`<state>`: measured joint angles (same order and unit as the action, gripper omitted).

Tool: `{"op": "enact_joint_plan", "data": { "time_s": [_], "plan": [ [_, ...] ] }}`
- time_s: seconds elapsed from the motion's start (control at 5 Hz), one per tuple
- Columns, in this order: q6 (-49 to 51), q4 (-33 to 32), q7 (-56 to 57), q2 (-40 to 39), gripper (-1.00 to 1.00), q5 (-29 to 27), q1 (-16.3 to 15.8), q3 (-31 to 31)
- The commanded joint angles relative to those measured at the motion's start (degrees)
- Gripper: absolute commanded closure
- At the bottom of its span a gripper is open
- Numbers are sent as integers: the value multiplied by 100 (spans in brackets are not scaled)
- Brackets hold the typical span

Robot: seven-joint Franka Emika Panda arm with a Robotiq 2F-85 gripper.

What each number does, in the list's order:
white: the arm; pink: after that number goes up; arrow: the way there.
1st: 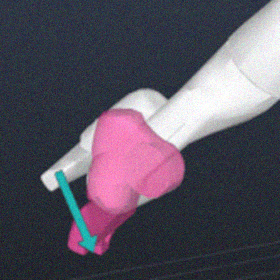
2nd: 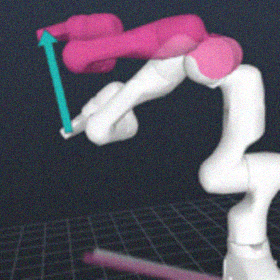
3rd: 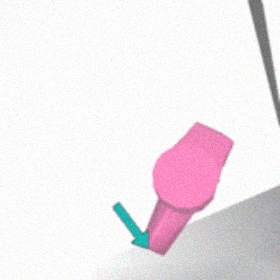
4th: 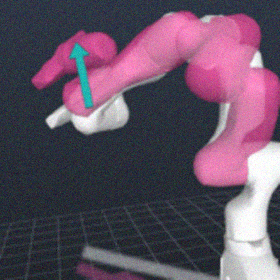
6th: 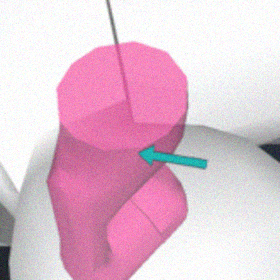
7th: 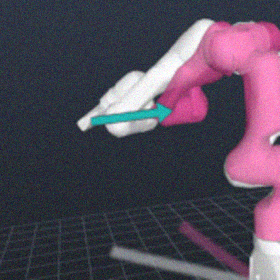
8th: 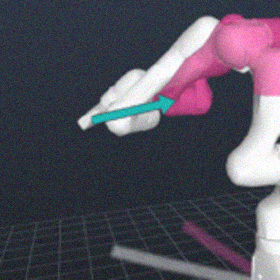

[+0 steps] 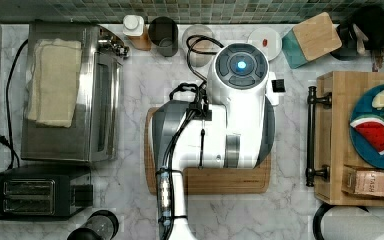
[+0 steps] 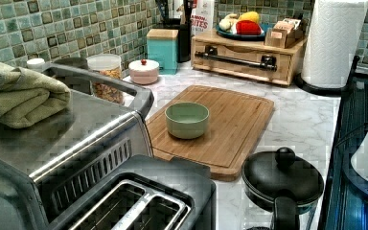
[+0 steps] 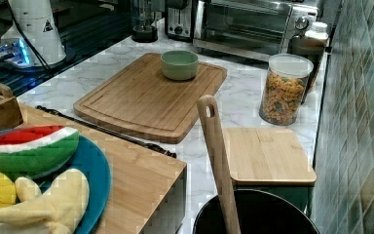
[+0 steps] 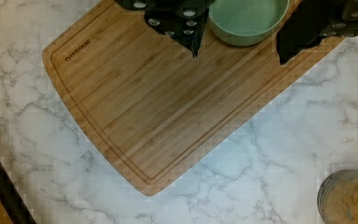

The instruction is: Open the drawer.

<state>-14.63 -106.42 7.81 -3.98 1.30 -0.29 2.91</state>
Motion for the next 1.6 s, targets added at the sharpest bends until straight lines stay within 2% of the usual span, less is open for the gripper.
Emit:
{"op": "enact_joint_plan", "data": {
  "time_s": [0.2,0.6,0.8,1.0,1.2,1.6],
  "plan": [
    [0,-52,2,0,-100,1,-33,-19],
    [-113,-324,1788,16,-100,100,176,124],
    [-422,-496,2359,45,-100,228,273,258],
    [-1227,-943,2976,148,-100,391,372,431],
    [-1357,-873,3190,-21,-100,808,405,580],
    [-1725,-753,4190,-375,-100,693,826,739]
  ]
}}
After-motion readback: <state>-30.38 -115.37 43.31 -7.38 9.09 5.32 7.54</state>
